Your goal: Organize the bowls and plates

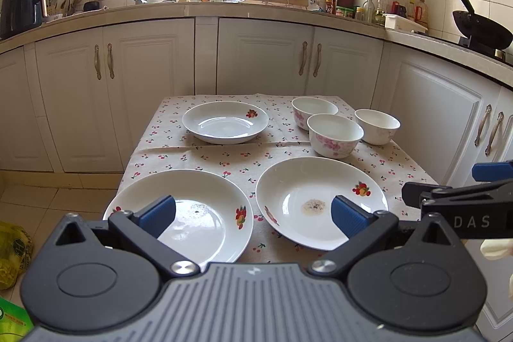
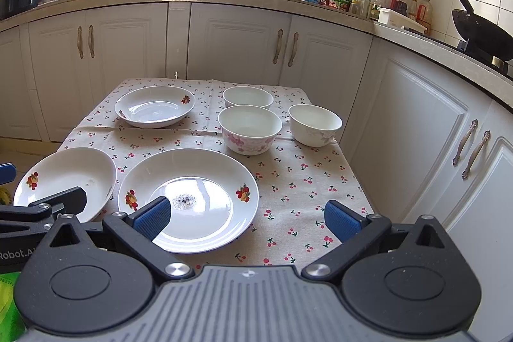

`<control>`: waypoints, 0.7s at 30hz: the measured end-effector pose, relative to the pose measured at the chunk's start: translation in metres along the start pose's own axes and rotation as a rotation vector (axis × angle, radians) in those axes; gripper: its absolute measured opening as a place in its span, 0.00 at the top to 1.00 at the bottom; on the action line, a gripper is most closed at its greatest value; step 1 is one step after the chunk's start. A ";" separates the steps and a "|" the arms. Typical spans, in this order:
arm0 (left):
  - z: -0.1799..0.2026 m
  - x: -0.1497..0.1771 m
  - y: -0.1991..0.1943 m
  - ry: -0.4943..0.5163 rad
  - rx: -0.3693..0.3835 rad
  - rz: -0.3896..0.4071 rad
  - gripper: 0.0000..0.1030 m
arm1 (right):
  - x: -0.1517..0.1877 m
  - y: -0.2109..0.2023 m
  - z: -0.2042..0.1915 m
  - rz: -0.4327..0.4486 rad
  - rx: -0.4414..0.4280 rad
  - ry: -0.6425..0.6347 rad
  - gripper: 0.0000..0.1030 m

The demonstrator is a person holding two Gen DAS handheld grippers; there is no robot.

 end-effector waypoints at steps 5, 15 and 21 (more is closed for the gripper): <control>0.000 0.000 0.000 -0.001 0.001 0.001 0.01 | 0.000 0.000 0.001 0.002 0.001 0.000 0.00; 0.000 0.000 0.000 0.000 0.001 0.001 0.01 | -0.001 -0.001 0.001 0.001 0.001 0.000 0.00; 0.000 0.000 0.000 0.003 0.003 0.001 0.01 | -0.001 0.000 0.001 -0.002 -0.004 0.000 0.00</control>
Point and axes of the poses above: each gripper's, at about its wrist camera, not at the fingertips, and y roughly the way its jaws point, z to its right, x to its underside, the point moved 3 cm from there along y, roughly the way its jaws point, and after that the axes turned 7 degrees about -x, right-handed, at the moved point
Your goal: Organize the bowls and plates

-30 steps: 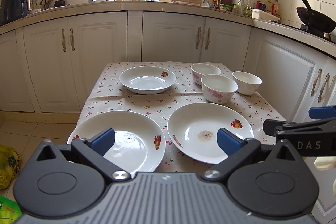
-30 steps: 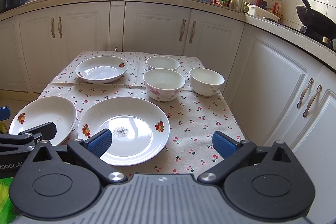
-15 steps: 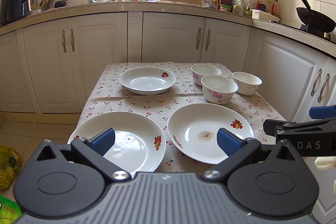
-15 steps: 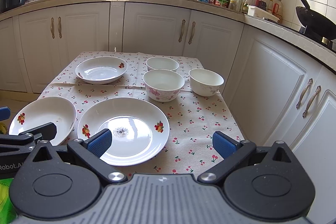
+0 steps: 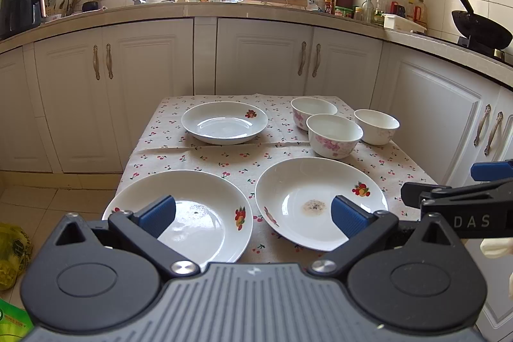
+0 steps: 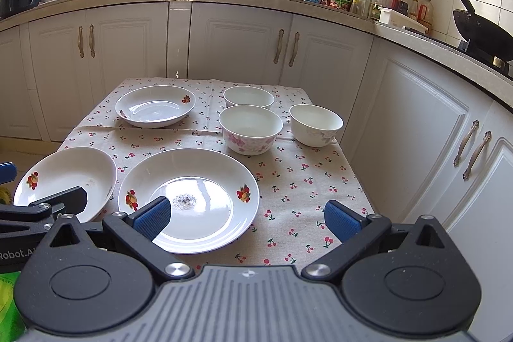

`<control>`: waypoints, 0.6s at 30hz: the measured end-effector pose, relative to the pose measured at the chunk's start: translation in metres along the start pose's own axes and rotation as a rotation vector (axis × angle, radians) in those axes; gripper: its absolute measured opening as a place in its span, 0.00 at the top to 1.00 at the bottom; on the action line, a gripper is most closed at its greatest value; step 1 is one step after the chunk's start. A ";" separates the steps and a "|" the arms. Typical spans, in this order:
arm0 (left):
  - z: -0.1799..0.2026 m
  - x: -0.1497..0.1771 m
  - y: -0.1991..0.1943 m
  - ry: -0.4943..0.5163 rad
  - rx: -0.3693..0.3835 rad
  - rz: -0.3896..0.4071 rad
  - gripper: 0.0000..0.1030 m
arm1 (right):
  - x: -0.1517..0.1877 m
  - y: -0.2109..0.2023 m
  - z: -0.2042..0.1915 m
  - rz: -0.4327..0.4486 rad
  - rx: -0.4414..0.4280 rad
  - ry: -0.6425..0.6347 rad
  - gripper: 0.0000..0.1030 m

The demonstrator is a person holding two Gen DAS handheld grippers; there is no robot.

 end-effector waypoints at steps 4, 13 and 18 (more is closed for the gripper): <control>-0.001 0.000 0.002 0.001 0.005 -0.003 0.01 | -0.001 0.001 0.000 -0.003 -0.005 -0.005 0.00; -0.002 -0.001 0.007 0.002 0.031 0.003 0.01 | -0.003 0.007 -0.003 -0.001 -0.016 -0.038 0.00; -0.008 -0.003 0.012 0.000 0.030 0.008 0.01 | -0.010 0.012 -0.006 0.015 -0.010 -0.090 0.00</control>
Point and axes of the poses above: each gripper's, at about its wrist camera, not at the fingertips, and y roughly the way its jaws point, z to its right, x to its underside, the point moved 3 cm from there along y, roughly the way its jaws point, and after that the axes turned 7 degrees about -x, right-handed, at the moved point
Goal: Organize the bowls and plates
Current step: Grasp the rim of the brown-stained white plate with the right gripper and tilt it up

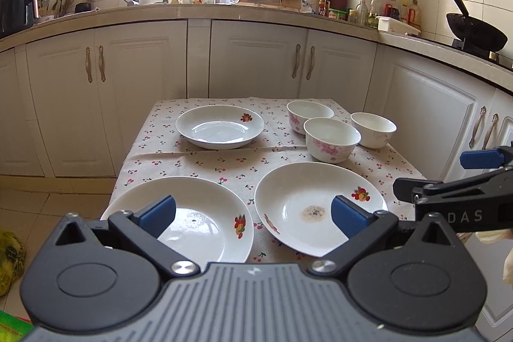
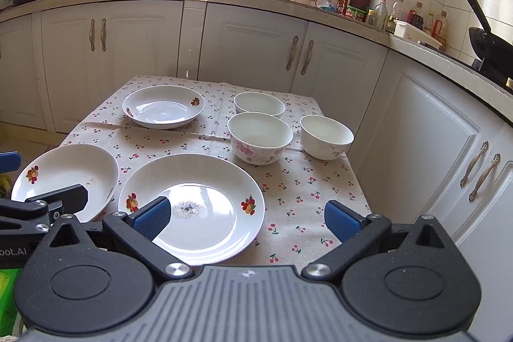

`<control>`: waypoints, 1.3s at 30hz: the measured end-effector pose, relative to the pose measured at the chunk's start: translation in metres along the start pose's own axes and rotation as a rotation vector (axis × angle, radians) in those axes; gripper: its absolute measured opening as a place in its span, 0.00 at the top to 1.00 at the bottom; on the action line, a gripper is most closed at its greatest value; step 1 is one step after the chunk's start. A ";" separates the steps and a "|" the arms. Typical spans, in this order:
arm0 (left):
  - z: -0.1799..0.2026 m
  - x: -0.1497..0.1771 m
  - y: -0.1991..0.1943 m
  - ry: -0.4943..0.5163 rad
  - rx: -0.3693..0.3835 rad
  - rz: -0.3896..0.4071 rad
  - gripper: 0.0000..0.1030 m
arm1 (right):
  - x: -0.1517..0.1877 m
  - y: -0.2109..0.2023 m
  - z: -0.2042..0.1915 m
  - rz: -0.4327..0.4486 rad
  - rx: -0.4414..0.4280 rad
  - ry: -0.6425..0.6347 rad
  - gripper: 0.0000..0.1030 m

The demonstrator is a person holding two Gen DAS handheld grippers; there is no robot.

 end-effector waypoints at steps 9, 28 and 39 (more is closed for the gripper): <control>-0.012 0.001 0.017 0.015 -0.047 -0.031 0.01 | -0.016 0.011 -0.002 0.055 -0.081 -0.058 0.00; -0.090 0.050 0.029 0.050 0.013 -0.094 0.01 | -0.045 0.080 -0.056 -0.026 -0.554 -0.121 0.00; -0.106 0.073 0.045 0.154 0.120 -0.197 0.01 | -0.056 0.134 -0.095 -0.168 -0.686 -0.174 0.00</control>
Point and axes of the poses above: each gripper's, at about its wrist camera, not at the fingertips, and y roughly the way its jaws point, z to its right, x to its underside, the point moved 3 cm from there along y, roughly the way its jaws point, and after that the axes turned 7 degrees about -x, right-handed, at the moved point
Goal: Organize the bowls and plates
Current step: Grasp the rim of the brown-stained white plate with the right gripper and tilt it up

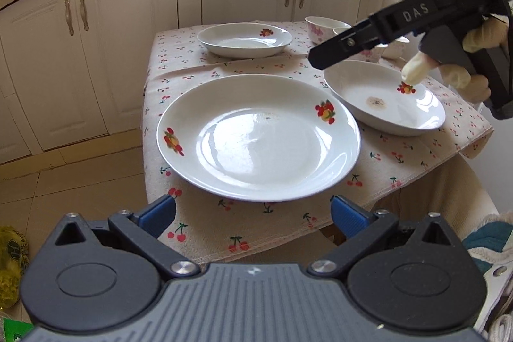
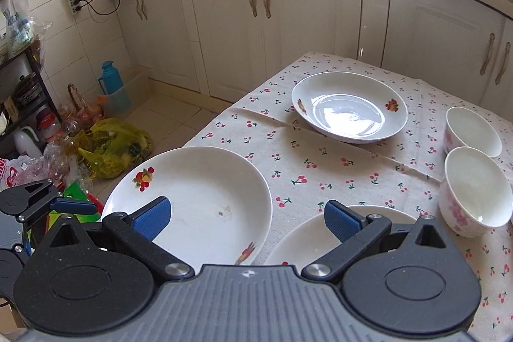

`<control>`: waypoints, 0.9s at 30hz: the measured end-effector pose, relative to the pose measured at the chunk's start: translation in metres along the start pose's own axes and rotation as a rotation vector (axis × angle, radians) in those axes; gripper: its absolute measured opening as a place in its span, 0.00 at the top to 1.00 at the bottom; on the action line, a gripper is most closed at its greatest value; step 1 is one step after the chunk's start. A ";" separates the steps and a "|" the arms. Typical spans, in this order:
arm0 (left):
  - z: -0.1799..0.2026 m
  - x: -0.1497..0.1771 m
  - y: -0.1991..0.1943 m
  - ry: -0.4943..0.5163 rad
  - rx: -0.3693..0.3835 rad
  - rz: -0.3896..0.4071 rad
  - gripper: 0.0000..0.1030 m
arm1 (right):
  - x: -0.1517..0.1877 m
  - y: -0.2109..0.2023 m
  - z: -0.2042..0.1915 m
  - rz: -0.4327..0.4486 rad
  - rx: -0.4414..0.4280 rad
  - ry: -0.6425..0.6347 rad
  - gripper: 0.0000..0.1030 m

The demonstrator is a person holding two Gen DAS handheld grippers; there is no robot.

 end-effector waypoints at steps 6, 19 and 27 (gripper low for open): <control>-0.005 -0.004 0.012 0.042 0.029 -0.010 0.01 | -0.012 0.028 0.006 -0.057 -0.051 0.003 0.00; -0.009 -0.011 0.023 0.094 0.073 -0.036 0.02 | -0.018 0.073 0.018 -0.176 -0.131 0.005 0.21; -0.008 -0.015 0.024 0.133 0.087 -0.045 0.02 | -0.022 0.086 0.017 -0.216 -0.170 -0.009 0.28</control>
Point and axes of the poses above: each gripper's, at about its wrist camera, not at the fingertips, and y roughly the way its jaws point, z to its right, x to its underside, the point moved 3 cm from there along y, roughly the way its jaws point, and after that the axes turned 7 degrees about -x, right-handed, at the moved point
